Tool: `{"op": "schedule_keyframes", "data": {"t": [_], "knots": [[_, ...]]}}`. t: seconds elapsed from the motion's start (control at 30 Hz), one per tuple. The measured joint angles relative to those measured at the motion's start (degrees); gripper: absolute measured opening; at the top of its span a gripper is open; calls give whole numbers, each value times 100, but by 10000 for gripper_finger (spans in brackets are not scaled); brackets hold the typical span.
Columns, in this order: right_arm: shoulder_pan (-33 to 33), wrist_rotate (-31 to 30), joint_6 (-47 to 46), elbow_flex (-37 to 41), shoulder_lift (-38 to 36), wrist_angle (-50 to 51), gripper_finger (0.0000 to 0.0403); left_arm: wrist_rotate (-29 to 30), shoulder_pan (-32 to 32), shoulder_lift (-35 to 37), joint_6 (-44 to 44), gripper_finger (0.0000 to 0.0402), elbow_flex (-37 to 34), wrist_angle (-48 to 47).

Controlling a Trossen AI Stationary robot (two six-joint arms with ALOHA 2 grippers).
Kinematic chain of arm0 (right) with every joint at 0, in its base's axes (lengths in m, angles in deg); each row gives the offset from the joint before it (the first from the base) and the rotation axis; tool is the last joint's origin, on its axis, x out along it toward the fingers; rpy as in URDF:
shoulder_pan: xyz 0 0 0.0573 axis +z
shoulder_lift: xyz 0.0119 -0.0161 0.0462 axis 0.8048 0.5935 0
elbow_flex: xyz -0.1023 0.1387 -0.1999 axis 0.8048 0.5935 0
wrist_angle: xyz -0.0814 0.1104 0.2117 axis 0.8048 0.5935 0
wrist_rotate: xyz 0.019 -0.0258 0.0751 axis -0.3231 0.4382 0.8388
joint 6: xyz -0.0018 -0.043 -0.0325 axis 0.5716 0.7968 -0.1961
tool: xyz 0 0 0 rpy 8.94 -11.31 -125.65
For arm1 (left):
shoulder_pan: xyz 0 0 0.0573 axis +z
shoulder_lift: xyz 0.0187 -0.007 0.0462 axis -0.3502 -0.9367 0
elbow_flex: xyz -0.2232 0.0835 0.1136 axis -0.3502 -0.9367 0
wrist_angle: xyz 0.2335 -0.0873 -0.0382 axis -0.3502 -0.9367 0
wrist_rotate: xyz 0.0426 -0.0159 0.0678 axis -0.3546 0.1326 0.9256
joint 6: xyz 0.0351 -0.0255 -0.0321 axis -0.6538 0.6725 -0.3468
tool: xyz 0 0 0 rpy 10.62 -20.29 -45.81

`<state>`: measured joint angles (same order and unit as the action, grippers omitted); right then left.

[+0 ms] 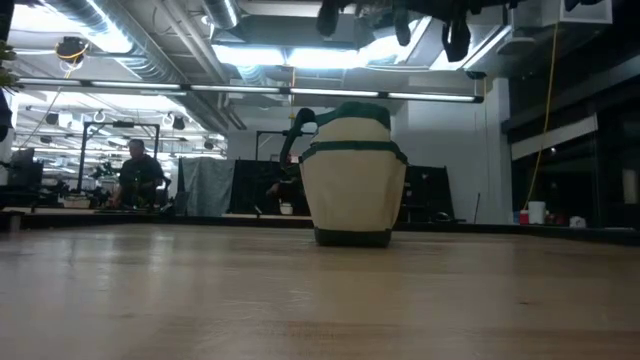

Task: Pick & Place Garden tools in Gardening bag
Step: Put the fruit pruner into the gardening bag

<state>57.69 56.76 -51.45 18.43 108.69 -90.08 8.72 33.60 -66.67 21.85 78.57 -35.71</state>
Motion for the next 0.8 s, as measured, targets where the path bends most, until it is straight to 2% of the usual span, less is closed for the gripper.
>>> {"op": "schedule_keyframes", "data": {"t": [0.27, 0.57, 0.8], "knots": [[-4, -901, 49, 0, -3, -14, 24, 323, 13, -6, 127, 141, 0, -621], [-180, -926, 5, 4, 103, 19, 24, 979, -37, -48, -195, 187, 0, -562], [-218, -882, -34, 4, 299, -61, 24, 1096, -151, -203, -220, 191, -4, -456]]}}
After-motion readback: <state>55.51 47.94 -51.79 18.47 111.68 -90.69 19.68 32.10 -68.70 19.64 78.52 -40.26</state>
